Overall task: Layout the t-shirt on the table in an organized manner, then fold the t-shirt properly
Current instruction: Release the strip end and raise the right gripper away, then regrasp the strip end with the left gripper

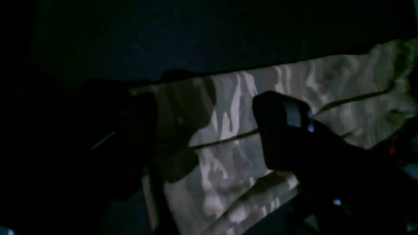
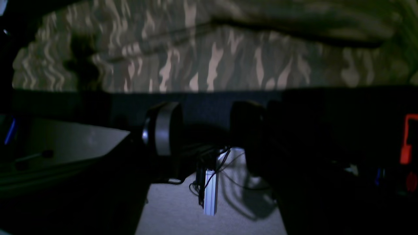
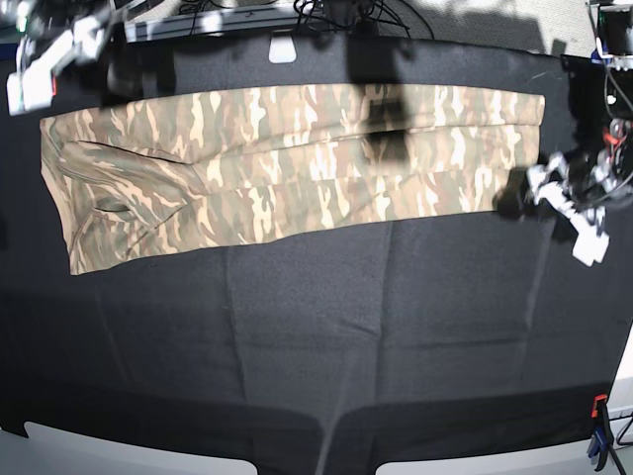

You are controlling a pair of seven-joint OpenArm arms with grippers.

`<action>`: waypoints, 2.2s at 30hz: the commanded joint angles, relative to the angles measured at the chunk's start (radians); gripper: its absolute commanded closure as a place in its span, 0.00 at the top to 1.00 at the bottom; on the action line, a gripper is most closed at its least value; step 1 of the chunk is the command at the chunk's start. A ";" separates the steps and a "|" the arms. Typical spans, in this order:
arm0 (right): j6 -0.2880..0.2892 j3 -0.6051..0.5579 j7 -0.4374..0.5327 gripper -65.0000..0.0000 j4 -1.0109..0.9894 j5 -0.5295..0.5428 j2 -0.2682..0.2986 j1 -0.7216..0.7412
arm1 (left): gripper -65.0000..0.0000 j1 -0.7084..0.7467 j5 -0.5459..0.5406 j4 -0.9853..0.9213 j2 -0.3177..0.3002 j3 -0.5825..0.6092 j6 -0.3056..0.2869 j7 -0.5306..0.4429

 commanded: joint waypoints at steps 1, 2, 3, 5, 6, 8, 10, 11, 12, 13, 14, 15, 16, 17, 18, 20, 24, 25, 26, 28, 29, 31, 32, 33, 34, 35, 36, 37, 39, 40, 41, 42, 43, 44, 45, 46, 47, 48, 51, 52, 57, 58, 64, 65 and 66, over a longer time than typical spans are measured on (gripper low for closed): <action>0.006 0.006 0.022 0.44 0.024 0.026 0.008 -0.010 | 0.69 -0.003 -0.026 0.009 -0.024 -0.043 -0.017 -0.003; 0.006 0.006 0.022 0.44 0.027 0.026 0.008 -0.011 | 0.69 0.006 -0.030 0.008 -0.023 -0.075 -0.036 0.011; 0.006 0.006 0.022 0.44 0.030 0.026 0.008 -0.011 | 0.69 0.018 -0.030 0.008 -0.024 -0.107 -0.058 0.032; 0.006 0.006 0.022 0.44 0.040 0.026 0.008 -0.011 | 0.69 0.040 -0.031 0.008 -0.023 -0.155 -0.106 0.092; 0.006 0.006 0.021 0.44 0.047 0.026 0.008 -0.011 | 0.69 0.054 -0.030 0.008 -0.023 -0.170 -0.130 0.112; 0.006 0.006 0.022 0.44 0.063 0.026 0.008 -0.011 | 0.69 0.084 -0.029 0.008 -0.023 -0.179 -0.156 0.118; 0.006 0.006 0.022 0.44 0.068 0.026 0.008 -0.011 | 0.69 0.112 -0.036 0.008 -0.020 -0.179 -0.158 0.117; 0.006 0.006 0.022 0.44 0.068 0.026 0.008 -0.011 | 0.69 0.126 -0.048 0.008 -0.019 -0.179 -0.159 0.114; 0.006 0.006 0.021 0.44 0.068 0.026 0.008 -0.011 | 0.69 0.142 -0.066 0.008 -0.020 -0.179 -0.158 0.110; 0.006 0.006 0.022 0.44 0.068 0.026 0.008 -0.011 | 0.69 0.156 -0.084 0.008 -0.020 -0.179 -0.159 0.107; 0.006 0.006 0.022 0.44 0.068 0.029 0.008 -0.011 | 0.69 0.168 -0.098 0.008 -0.020 -0.179 -0.159 0.103; 0.006 0.006 0.021 0.44 0.068 0.029 0.008 -0.011 | 0.69 0.179 -0.115 0.008 -0.018 -0.179 -0.159 0.103; 0.006 0.006 0.020 0.44 0.068 0.029 0.008 -0.011 | 0.69 0.188 -0.134 0.008 -0.016 -0.179 -0.159 0.098; 0.006 0.006 0.020 0.44 0.068 0.029 0.008 -0.011 | 0.69 0.197 -0.154 0.008 -0.011 -0.179 -0.159 0.093; 0.006 0.006 0.020 0.44 0.068 0.029 0.008 -0.011 | 0.69 0.205 -0.180 0.008 -0.006 -0.179 -0.159 0.088; 0.006 0.006 0.021 0.44 0.068 0.029 0.008 -0.011 | 0.69 0.219 -0.221 0.008 0.009 -0.179 -0.159 0.077; 0.006 0.006 0.019 0.44 0.068 0.028 0.008 -0.005 | 0.69 0.218 -0.232 0.008 0.045 -0.179 -0.158 0.077; 0.006 0.006 0.019 0.44 0.068 0.029 0.008 -0.002 | 0.69 0.219 -0.243 0.008 0.052 -0.179 -0.158 0.079; 0.006 0.006 0.019 0.44 0.068 0.029 0.008 0.000 | 0.69 0.219 -0.248 0.008 0.060 -0.179 -0.159 0.086; 0.006 0.006 0.019 0.44 0.068 0.029 0.008 0.000 | 0.69 0.219 -0.246 0.008 0.074 -0.179 -0.159 0.089; 0.006 0.006 0.019 0.44 0.068 0.029 0.008 0.000 | 0.69 0.219 -0.246 0.008 0.077 -0.179 -0.160 0.087; 0.006 0.006 0.019 0.44 0.068 0.029 0.008 0.000 | 0.69 0.218 -0.246 0.008 0.080 -0.179 -0.162 0.084; 0.006 0.006 0.019 0.44 0.068 0.029 0.008 0.000 | 0.69 0.218 -0.246 0.008 0.080 -0.179 -0.162 0.083; 0.006 0.006 0.019 0.44 0.068 0.029 0.008 0.000 | 0.69 0.218 -0.246 0.008 0.080 -0.179 -0.162 0.080; 0.006 0.006 0.020 0.44 0.068 0.029 0.008 0.000 | 0.69 0.218 -0.250 0.008 0.082 -0.179 -0.162 0.081; 0.006 0.006 0.020 0.44 0.068 0.029 0.009 0.000 | 0.69 0.219 -0.265 0.008 0.084 -0.179 -0.162 0.081; 0.006 0.006 0.021 0.44 0.068 0.029 0.008 0.000 | 0.69 0.219 -0.282 0.008 0.087 -0.179 -0.162 0.082; 0.006 0.006 0.021 0.44 0.068 0.029 0.009 0.000 | 0.69 0.219 -0.291 0.008 0.090 -0.179 -0.162 0.082; 0.006 0.006 0.020 0.44 0.068 0.029 0.009 0.000 | 0.69 0.216 -0.283 0.008 0.093 -0.179 -0.174 0.081; 0.006 0.006 0.020 0.44 0.068 0.029 0.008 0.000 | 0.69 0.212 -0.248 0.009 0.090 -0.179 -0.187 0.072; 0.006 0.006 0.019 0.44 0.068 0.028 0.008 0.000 | 0.69 0.212 -0.188 0.009 0.080 -0.179 -0.192 0.051; 0.006 0.006 0.019 0.44 0.068 0.028 0.008 0.000 | 0.69 0.213 -0.122 0.009 0.067 -0.179 -0.192 0.020; 0.006 0.006 0.019 0.44 0.068 0.028 0.008 0.000 | 0.69 0.214 -0.063 0.009 0.052 -0.179 -0.192 -0.003; 0.006 0.006 0.019 0.44 0.068 0.029 0.008 0.000 | 0.69 0.216 -0.017 0.009 0.033 -0.180 -0.189 -0.009; 0.006 0.006 0.019 0.44 0.068 0.029 0.008 0.000 | 0.69 0.216 0.000 0.009 0.015 -0.180 -0.186 -0.005; 0.006 0.006 0.019 0.44 0.068 0.029 0.008 0.000 | 0.69 0.216 -0.002 0.009 -0.003 -0.180 -0.180 0.006; 0.006 0.006 0.020 0.44 0.068 0.029 0.008 0.000 | 0.69 0.216 -0.007 0.009 -0.018 -0.180 -0.175 0.022; 0.006 0.006 0.020 0.44 0.068 0.029 0.008 0.000 | 0.69 0.216 -0.028 0.009 -0.030 -0.180 -0.172 0.044; 0.006 0.006 0.020 0.44 0.068 0.029 0.008 0.000 | 0.69 0.216 -0.156 0.009 -0.034 -0.180 -0.172 0.161; 0.006 0.006 0.020 0.44 0.068 0.029 0.008 0.000 | 0.69 0.216 -0.198 0.009 -0.026 -0.180 -0.173 0.200; 0.006 0.006 0.020 0.44 0.068 0.029 0.008 0.000 | 0.69 0.216 -0.270 0.009 0.029 -0.180 -0.174 0.230; 0.006 0.006 0.020 0.44 0.068 0.029 0.008 0.000 | 0.69 0.216 -0.262 0.009 0.038 -0.180 -0.174 0.208; 0.006 0.006 0.019 0.44 0.068 0.029 0.009 0.000 | 0.69 0.216 -0.195 0.008 0.047 -0.180 -0.174 0.064; 0.006 0.006 0.019 0.44 0.068 0.029 0.009 0.000 | 0.69 0.216 -0.193 0.008 0.047 -0.180 -0.174 0.061; 0.006 0.006 0.019 0.44 0.068 0.029 0.009 0.000 | 0.69 0.216 -0.193 0.008 0.047 -0.180 -0.173 0.063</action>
